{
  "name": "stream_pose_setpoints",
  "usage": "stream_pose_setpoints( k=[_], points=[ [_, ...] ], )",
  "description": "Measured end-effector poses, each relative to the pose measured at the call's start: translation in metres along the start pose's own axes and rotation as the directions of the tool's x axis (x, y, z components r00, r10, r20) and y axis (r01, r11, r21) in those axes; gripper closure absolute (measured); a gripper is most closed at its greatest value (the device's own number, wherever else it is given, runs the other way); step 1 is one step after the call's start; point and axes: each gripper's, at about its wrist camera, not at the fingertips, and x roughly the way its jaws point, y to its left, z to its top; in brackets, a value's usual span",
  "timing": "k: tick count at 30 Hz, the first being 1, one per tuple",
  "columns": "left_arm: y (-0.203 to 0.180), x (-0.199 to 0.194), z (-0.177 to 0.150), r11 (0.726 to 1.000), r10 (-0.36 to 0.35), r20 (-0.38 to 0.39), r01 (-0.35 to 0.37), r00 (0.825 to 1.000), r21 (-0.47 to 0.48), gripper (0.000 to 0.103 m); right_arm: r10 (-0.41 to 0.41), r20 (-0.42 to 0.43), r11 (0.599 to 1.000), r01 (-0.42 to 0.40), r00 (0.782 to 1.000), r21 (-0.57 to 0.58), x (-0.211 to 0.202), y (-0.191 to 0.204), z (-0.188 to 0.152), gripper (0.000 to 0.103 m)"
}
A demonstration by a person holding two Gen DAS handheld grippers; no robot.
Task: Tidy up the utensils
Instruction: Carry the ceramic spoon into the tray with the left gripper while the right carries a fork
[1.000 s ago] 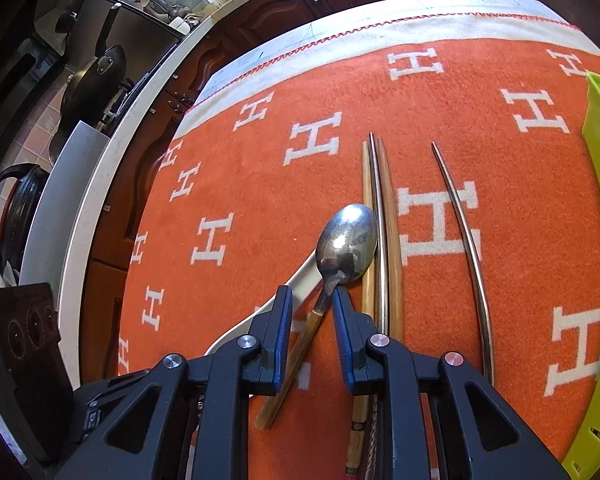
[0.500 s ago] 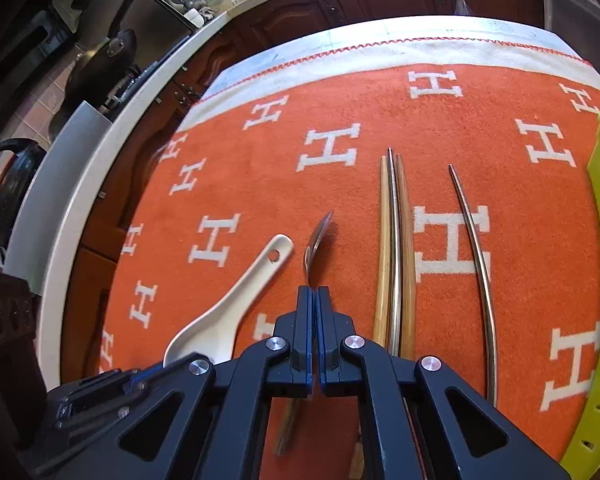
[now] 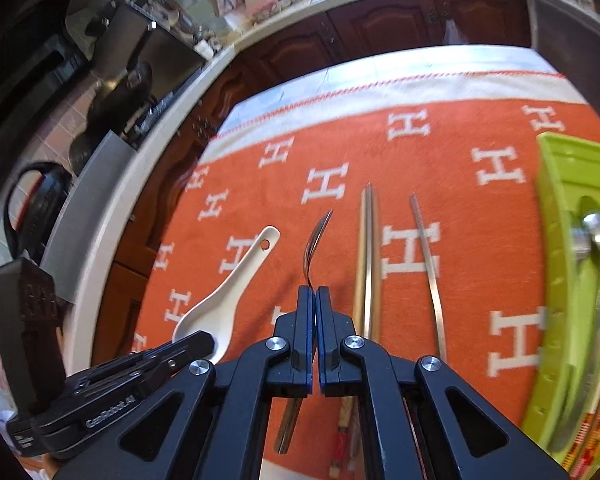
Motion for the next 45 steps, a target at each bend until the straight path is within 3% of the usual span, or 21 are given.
stream_pose_setpoints(
  k=[10,20,25,31,41,45],
  points=[
    [-0.118,-0.015,-0.003,0.977,-0.053,0.022,0.047,0.998,0.209,0.099,-0.078,0.135,0.991,0.062,0.988,0.116,-0.105,-0.075,-0.003,0.102],
    [-0.211,0.006,-0.017,0.956,-0.032,-0.006,0.033,0.999,0.291,0.099,-0.147,0.19,0.974,0.109,0.971,0.198,-0.176,-0.17,-0.027,0.102],
    [-0.246,0.025,-0.035,0.934,0.017,-0.02,-0.009,1.0,0.356,0.099,-0.133,0.169,0.974,0.097,0.977,0.206,-0.177,-0.199,-0.035,0.102],
    [-0.264,0.045,-0.052,0.912,0.077,-0.007,-0.067,0.997,0.404,0.099,-0.128,0.122,0.976,0.102,0.984,0.194,-0.151,-0.213,-0.036,0.102],
    [-0.266,0.066,-0.057,0.894,0.126,-0.025,-0.103,0.992,0.435,0.099,-0.114,0.054,0.978,0.102,0.992,0.184,-0.109,-0.218,-0.028,0.101],
    [-0.27,0.061,-0.061,0.872,0.133,-0.003,-0.116,0.991,0.476,0.099,-0.114,0.026,0.977,0.107,0.993,0.185,-0.09,-0.215,-0.021,0.101]
  ],
)
